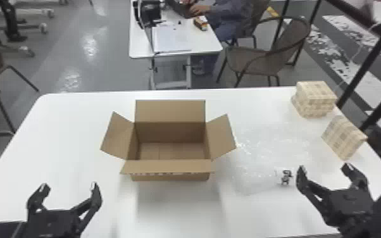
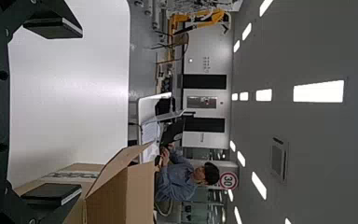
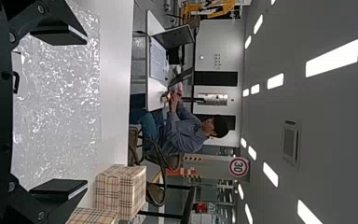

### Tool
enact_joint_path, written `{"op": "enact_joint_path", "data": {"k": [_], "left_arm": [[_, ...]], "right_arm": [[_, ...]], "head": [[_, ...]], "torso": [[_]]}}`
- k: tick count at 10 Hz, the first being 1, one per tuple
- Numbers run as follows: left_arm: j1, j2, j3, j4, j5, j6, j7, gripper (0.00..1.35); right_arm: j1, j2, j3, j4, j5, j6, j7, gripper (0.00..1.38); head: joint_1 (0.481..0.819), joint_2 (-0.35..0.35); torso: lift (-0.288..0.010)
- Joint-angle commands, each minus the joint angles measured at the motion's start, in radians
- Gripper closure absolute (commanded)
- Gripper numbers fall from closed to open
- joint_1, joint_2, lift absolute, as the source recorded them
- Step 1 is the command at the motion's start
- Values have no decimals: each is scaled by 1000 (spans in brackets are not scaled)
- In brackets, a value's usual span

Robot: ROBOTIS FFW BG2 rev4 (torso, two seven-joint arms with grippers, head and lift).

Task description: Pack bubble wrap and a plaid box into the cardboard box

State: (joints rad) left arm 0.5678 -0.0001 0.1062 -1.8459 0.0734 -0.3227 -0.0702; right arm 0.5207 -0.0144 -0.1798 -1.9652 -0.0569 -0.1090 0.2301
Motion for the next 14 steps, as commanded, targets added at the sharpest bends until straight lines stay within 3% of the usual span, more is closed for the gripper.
{"op": "enact_joint_path", "data": {"k": [1,6,8,11,12,14], "left_arm": [[3,-3,-5,7,0,-13,1,134],[-6,-3,-20,13,12,-10,0,134],[-42,-3,-36,11,62,-3,-5,137],[-132,-3,-74,7,229,163,-63,151],[-167,12,-83,8,282,229,-85,151],[-223,18,-68,17,299,284,-114,157]], "right_arm": [[13,15,11,8,8,-15,-6,202],[12,14,11,14,-9,-15,-6,202],[12,13,11,9,-15,18,-5,202],[2,-10,33,14,-26,35,-5,200],[1,-16,37,17,-30,37,-5,200],[-2,-18,43,25,-41,40,-5,202]], "head": [[695,-8],[695,-7],[695,-11],[695,-21],[695,-35],[695,-55]], "torso": [[-110],[-110],[-110],[-110],[-110],[-110]]}}
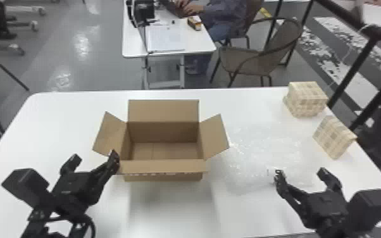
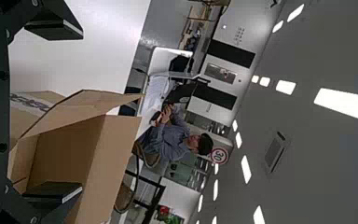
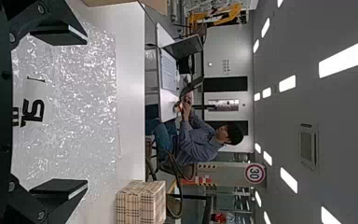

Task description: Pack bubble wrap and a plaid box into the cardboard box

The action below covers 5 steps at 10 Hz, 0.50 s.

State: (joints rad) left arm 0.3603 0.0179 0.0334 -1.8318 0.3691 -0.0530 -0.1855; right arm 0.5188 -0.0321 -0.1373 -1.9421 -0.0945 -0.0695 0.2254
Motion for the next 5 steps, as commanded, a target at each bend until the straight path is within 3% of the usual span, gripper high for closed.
{"op": "enact_joint_path", "data": {"k": [1,5], "left_arm": [[-43,-12,23,22,11,42,-32,165],[-138,-20,42,132,-9,65,-81,208]], "right_arm": [[-2,-2,4,3,-7,2,0,202],[-11,-3,4,9,-16,4,8,202]], "head": [[695,-54],[695,-53]], "torso": [[-110],[-110]]}}
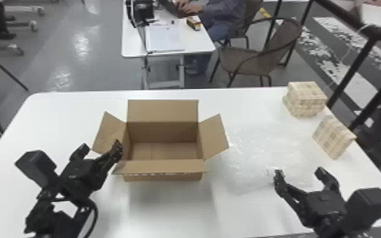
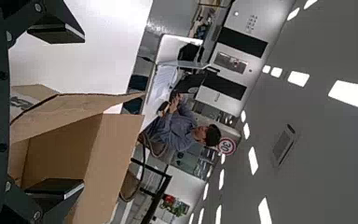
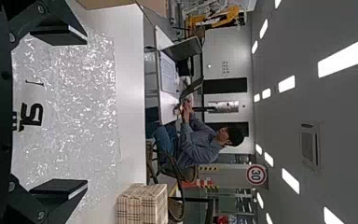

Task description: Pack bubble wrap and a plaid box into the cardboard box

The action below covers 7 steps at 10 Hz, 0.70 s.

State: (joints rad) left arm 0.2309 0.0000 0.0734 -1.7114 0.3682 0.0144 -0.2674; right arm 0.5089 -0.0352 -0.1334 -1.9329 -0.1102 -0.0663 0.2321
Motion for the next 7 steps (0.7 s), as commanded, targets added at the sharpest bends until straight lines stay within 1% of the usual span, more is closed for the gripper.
{"op": "enact_joint_path", "data": {"k": [1,3,4,5,6,7], "left_arm": [[-21,-3,2,33,-17,-21,2,283],[-33,-3,14,44,-45,-16,2,769],[-35,-3,14,44,-51,-16,5,834],[-35,-3,12,44,-63,-24,7,837],[-35,-3,6,39,-75,-33,13,1115],[-28,-3,-3,38,-72,-51,34,1211]], "right_arm": [[-1,0,0,0,0,2,1,202],[-4,-2,0,3,-5,2,3,202],[-6,-2,0,6,-8,2,6,200],[-7,0,0,8,-9,3,9,202],[-7,-2,0,8,-14,6,9,202],[-7,-2,-3,5,-16,11,9,202]], "head": [[695,-51],[695,-47],[695,-43],[695,-39],[695,-37],[695,-37]], "torso": [[-110],[-110],[-110],[-110],[-110],[-110]]}}
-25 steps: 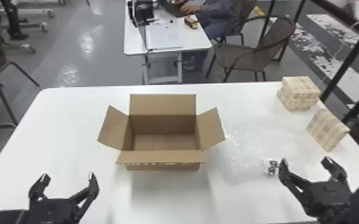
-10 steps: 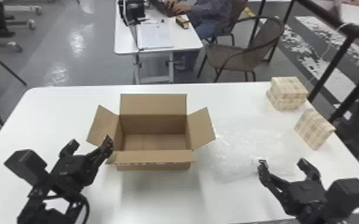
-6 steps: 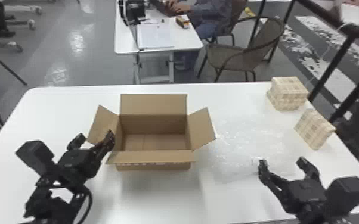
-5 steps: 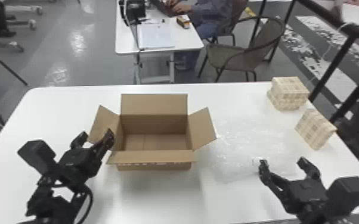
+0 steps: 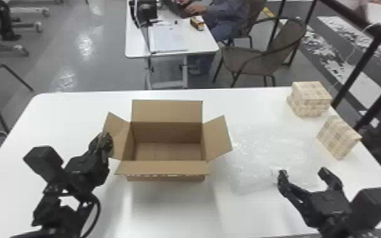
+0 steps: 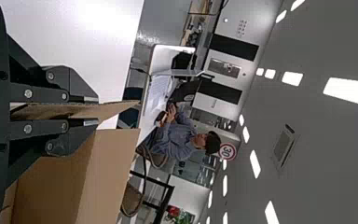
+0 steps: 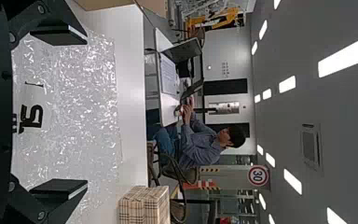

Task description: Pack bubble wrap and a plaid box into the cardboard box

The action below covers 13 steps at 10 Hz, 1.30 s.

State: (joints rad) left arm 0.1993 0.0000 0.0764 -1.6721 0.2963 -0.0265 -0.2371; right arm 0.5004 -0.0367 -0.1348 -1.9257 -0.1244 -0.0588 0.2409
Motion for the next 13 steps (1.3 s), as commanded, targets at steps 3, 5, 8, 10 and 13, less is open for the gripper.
{"op": "enact_joint_path", "data": {"k": [3,5,8,10,13], "left_arm": [[-3,-3,-27,-1,1,-10,1,1211],[0,-3,-27,-1,9,-21,2,1211],[2,-3,-29,-1,14,-26,2,1211],[-3,-3,-37,-1,14,-26,2,1211],[-11,-3,-50,-1,14,-21,2,1211]], "right_arm": [[-3,0,-2,-13,-34,5,-2,202],[-16,0,-9,-62,-104,154,-28,202],[-152,-9,-37,-162,-75,514,-83,202],[-332,-28,-43,-174,-57,807,-83,202],[-553,-49,-42,-137,-60,1223,-104,197]], "head": [[695,-47],[695,-56],[695,-70],[695,-70],[695,-76]], "torso": [[-110],[-110],[-110],[-110],[-110]]}}
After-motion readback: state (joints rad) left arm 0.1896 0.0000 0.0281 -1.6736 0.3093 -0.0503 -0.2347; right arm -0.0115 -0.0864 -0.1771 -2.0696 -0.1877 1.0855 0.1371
